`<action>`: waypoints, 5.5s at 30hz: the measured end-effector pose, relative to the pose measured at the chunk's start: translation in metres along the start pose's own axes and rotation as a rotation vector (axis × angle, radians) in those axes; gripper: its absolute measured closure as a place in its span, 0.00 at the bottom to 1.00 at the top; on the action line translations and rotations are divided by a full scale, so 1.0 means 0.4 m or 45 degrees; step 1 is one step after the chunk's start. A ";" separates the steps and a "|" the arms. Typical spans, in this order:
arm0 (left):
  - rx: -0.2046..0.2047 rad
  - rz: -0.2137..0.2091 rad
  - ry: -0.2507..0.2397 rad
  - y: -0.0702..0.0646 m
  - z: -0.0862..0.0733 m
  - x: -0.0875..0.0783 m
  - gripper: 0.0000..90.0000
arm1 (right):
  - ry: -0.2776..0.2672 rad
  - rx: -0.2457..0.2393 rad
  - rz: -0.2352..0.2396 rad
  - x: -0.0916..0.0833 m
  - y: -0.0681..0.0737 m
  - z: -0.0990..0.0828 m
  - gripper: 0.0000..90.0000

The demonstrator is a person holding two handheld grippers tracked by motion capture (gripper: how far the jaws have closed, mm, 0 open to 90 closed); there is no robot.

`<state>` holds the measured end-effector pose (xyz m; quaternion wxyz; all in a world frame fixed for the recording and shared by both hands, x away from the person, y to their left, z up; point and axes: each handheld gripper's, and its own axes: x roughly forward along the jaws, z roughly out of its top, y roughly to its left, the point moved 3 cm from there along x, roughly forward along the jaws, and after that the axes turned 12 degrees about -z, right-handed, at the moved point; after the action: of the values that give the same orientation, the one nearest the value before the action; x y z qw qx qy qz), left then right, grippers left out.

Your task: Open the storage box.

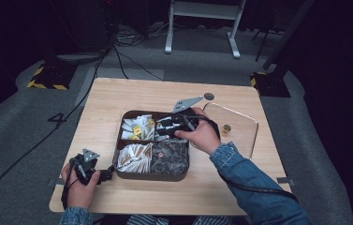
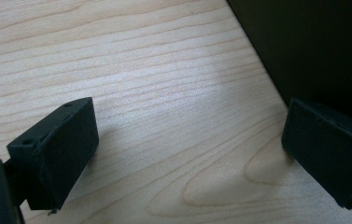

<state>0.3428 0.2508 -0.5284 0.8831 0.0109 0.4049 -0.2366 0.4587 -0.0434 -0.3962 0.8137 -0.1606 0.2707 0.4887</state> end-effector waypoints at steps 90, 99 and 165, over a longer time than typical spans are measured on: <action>0.002 -0.012 0.009 0.004 0.004 0.003 0.03 | 0.054 -0.143 0.123 0.163 0.233 0.014 0.99; 0.007 -0.017 0.011 0.005 0.005 0.004 0.03 | 0.008 -0.116 0.106 0.099 0.208 0.016 0.99; 0.006 -0.015 0.019 0.015 0.015 0.012 0.00 | -0.012 0.226 -0.309 -0.305 -0.075 -0.345 0.98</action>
<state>0.3524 0.2529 -0.5289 0.8786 0.0125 0.4111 -0.2427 0.4001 -0.2166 -0.4340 0.8792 -0.1172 0.2876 0.3615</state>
